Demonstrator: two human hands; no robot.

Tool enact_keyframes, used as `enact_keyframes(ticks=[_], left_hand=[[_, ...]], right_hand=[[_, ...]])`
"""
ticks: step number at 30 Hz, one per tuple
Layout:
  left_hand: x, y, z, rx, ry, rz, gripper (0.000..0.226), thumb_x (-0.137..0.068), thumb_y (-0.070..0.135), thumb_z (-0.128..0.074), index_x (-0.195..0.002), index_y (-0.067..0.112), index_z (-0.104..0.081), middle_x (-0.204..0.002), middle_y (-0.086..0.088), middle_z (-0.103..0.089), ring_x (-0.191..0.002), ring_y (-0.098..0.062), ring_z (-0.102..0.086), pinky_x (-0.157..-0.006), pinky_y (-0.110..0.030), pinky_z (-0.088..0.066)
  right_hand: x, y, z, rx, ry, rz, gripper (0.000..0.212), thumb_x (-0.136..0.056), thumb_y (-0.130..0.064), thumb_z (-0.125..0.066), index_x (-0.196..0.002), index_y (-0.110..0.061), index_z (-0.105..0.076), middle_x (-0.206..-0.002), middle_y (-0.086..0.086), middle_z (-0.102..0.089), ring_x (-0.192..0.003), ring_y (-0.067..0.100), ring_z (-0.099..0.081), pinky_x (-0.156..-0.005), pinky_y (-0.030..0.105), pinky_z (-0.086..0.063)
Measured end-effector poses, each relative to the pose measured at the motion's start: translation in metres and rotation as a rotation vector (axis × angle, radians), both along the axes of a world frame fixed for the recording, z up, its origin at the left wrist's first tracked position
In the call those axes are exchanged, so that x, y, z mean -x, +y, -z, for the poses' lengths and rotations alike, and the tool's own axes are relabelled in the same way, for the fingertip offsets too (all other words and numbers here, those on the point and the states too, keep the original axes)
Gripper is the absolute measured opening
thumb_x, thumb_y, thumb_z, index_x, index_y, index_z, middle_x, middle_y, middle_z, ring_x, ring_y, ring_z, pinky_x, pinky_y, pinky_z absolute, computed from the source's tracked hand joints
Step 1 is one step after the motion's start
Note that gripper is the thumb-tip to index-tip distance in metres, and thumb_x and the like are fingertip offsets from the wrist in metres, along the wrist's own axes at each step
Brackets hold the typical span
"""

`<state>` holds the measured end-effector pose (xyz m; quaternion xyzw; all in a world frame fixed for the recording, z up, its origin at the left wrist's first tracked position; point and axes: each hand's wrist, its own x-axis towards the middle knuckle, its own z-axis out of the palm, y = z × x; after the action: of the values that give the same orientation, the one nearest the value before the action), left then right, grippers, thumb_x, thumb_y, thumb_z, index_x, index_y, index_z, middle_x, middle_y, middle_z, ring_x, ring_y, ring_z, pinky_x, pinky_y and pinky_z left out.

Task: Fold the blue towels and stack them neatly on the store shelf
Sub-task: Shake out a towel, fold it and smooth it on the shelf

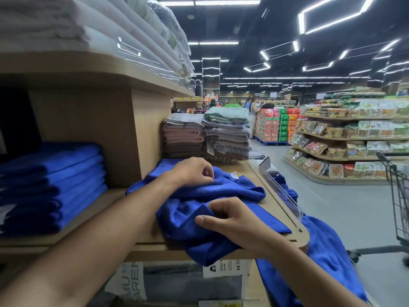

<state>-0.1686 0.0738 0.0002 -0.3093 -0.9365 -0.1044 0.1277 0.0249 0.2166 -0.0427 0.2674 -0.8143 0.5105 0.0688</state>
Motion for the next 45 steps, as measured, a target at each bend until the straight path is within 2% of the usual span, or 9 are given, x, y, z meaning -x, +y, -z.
enact_keyframes(ticks=[3,7,11,17,21,27,32,35,45], left_hand=[[-0.002,-0.002,0.003,0.076,0.027,-0.001,0.031,-0.072,0.059,-0.070,-0.099,0.045,-0.063,-0.092,0.019,-0.057,-0.087,-0.007,-0.059,-0.075,-0.032,-0.050],[-0.003,0.006,0.011,0.029,0.135,-0.056,0.008,-0.085,0.043,-0.060,-0.094,0.043,-0.062,-0.093,0.017,-0.054,-0.094,-0.015,-0.061,-0.069,-0.033,-0.043],[-0.010,0.010,0.003,-0.274,0.063,-0.070,0.004,-0.089,0.029,-0.052,-0.092,0.029,-0.055,-0.093,0.005,-0.062,-0.092,-0.025,-0.062,-0.075,-0.036,-0.047],[-0.066,-0.010,-0.012,-0.754,-0.113,0.112,0.005,-0.092,0.020,-0.060,-0.094,0.016,-0.061,-0.086,0.000,-0.066,-0.080,-0.014,-0.058,-0.079,-0.039,-0.049],[-0.118,-0.027,0.006,-0.871,-0.319,0.262,0.024,-0.089,0.029,-0.069,-0.100,0.008,-0.070,-0.095,-0.016,-0.074,-0.084,-0.019,-0.066,-0.075,-0.042,-0.055],[-0.144,-0.038,0.029,-0.883,-0.317,0.193,0.034,-0.102,0.030,-0.058,-0.092,0.000,-0.071,-0.091,-0.026,-0.072,-0.076,-0.022,-0.062,-0.074,-0.058,-0.052],[-0.154,-0.040,0.030,-0.815,-0.309,0.251,0.043,-0.098,0.043,-0.046,-0.068,0.013,-0.053,-0.060,0.007,-0.048,-0.057,-0.006,-0.041,-0.055,-0.024,-0.035],[-0.157,-0.042,0.031,-0.693,-0.281,0.317,0.045,-0.103,0.042,-0.040,-0.072,0.012,-0.055,-0.066,0.009,-0.052,-0.061,-0.006,-0.044,-0.062,-0.028,-0.039],[-0.162,-0.058,0.025,-0.479,-0.027,0.232,0.023,-0.099,0.048,-0.053,-0.086,0.036,-0.067,-0.069,0.019,-0.061,-0.063,0.001,-0.053,-0.061,-0.021,-0.037]], right_hand=[[0.000,0.001,0.000,0.051,-0.055,-0.024,0.057,-0.092,-0.041,-0.067,-0.075,0.007,-0.043,-0.070,0.008,-0.033,-0.067,0.024,-0.027,-0.058,0.044,-0.023],[0.001,0.003,-0.002,0.095,-0.087,-0.048,0.041,-0.096,-0.025,-0.058,-0.072,0.004,-0.042,-0.069,0.008,-0.035,-0.065,0.018,-0.035,-0.056,0.023,-0.038],[0.005,0.004,0.001,0.134,-0.091,-0.015,0.032,-0.099,-0.016,-0.054,-0.078,0.006,-0.044,-0.073,0.008,-0.039,-0.067,0.020,-0.034,-0.059,0.030,-0.031],[0.007,0.004,0.002,0.240,-0.038,0.045,0.019,-0.103,-0.014,-0.058,-0.110,-0.018,-0.075,-0.105,0.010,-0.077,-0.105,0.030,-0.071,-0.090,0.044,-0.056],[0.009,0.005,0.003,0.286,0.034,0.125,0.008,-0.095,-0.013,-0.070,-0.102,-0.013,-0.074,-0.095,0.006,-0.076,-0.089,0.016,-0.073,-0.068,0.031,-0.060],[0.005,0.007,0.002,0.373,0.062,0.163,0.008,-0.089,-0.011,-0.076,-0.086,-0.017,-0.074,-0.075,-0.008,-0.070,-0.065,0.008,-0.065,-0.054,0.021,-0.054],[0.003,0.007,0.004,0.400,0.096,0.223,0.008,-0.086,-0.015,-0.080,-0.086,-0.022,-0.076,-0.109,-0.010,-0.063,-0.062,0.014,-0.065,-0.054,0.027,-0.055],[0.003,0.007,0.005,0.340,0.094,0.217,0.008,-0.085,-0.020,-0.081,-0.086,-0.026,-0.076,-0.124,-0.013,-0.060,-0.060,0.013,-0.063,-0.053,0.027,-0.055],[0.000,0.001,-0.003,0.212,0.142,0.207,0.010,-0.092,-0.019,-0.075,-0.085,-0.020,-0.068,-0.078,0.005,-0.066,-0.064,0.013,-0.061,-0.054,0.035,-0.053]])
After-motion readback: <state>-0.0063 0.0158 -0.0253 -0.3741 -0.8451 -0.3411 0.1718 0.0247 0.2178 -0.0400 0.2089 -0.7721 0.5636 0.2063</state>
